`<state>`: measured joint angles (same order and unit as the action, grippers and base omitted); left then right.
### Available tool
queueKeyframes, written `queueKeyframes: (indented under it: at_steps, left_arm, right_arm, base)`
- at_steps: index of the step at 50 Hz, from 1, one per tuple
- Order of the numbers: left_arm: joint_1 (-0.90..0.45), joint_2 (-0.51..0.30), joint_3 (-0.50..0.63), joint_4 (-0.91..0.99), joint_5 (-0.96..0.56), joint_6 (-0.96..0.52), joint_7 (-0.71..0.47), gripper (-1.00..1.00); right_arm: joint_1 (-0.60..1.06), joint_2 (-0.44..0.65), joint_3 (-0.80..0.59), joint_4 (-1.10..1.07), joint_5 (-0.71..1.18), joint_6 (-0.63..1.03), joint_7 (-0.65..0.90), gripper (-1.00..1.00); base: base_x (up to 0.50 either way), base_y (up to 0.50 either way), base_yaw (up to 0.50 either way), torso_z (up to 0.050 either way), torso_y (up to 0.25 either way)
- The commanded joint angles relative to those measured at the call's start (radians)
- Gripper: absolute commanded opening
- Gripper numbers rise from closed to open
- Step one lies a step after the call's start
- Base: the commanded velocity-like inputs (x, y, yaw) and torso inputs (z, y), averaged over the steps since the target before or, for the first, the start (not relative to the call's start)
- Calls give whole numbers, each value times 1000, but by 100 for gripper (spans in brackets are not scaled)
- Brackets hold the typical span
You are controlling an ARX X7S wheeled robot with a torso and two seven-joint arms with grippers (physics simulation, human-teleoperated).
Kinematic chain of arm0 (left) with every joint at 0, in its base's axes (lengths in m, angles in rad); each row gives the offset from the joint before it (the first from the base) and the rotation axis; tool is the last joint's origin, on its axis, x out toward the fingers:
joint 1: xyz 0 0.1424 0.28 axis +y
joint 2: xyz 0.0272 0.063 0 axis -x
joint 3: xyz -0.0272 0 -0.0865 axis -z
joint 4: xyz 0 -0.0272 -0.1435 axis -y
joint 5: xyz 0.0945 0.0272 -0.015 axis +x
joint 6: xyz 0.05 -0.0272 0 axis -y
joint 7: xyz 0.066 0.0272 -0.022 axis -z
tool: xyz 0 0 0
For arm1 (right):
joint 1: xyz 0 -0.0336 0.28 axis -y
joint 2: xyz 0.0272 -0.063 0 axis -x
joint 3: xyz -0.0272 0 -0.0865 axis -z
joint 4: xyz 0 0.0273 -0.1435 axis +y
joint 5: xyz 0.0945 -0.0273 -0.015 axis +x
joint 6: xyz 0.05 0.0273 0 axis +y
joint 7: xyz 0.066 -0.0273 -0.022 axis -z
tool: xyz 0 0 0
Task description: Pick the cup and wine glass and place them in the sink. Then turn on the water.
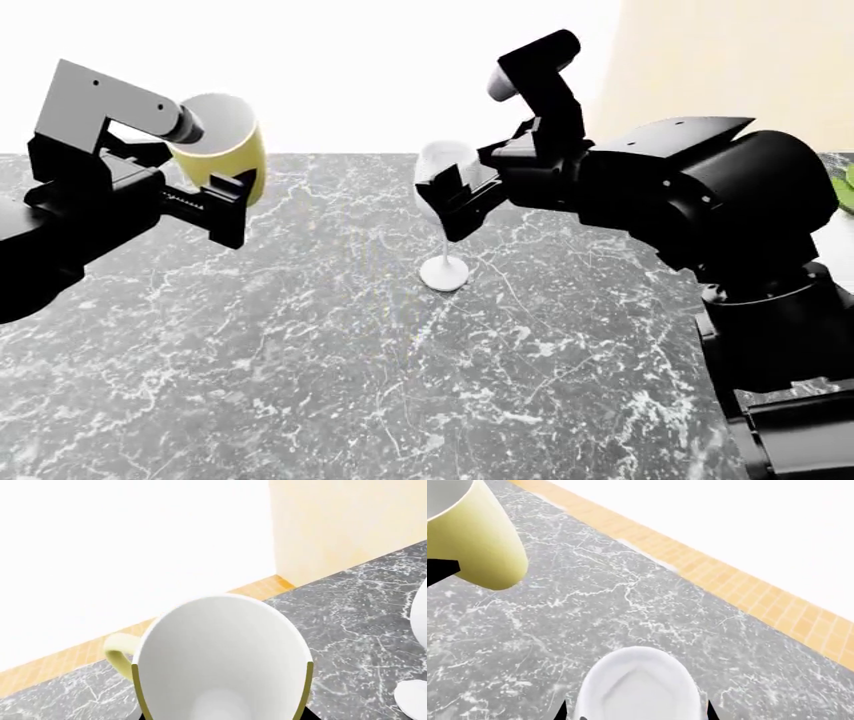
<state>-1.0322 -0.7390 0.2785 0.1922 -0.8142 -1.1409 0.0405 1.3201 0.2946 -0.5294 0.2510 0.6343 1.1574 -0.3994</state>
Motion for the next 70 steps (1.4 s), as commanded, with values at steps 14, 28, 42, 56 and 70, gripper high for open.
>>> queueKeyframes:
  at_steps: [14,28,42,56,70]
  left_arm:
    - [5,-5,-8,-1,-12,11,-15,-100]
    - [6,-5,-5,-3,-14,14,-17,-100]
    - [10,-9,-6,-1,-19,16,-19,-100]
    - [20,-7,-6,7,-32,6,-27,-100]
    - [43,1,-10,-2,-53,5,-22,-100]
  right_arm:
    - [-19,-4,-19,12,6,-7,1,100]
    - [-24,-4,-30,18,7,-13,0,100]
    - [-20,-8,-24,22,13,-19,8,-100]
    - [-2,-11,3,19,16,-28,37,-100]
    - [32,16,89,-149,93,132,139,-100]
  base:
    - [0,0,0,1,1]
    - [0,0,0,0,0]
    - [0,0,0,0,0]
    - [0,0,1,0,0]
    - [0,0,0,0,1]
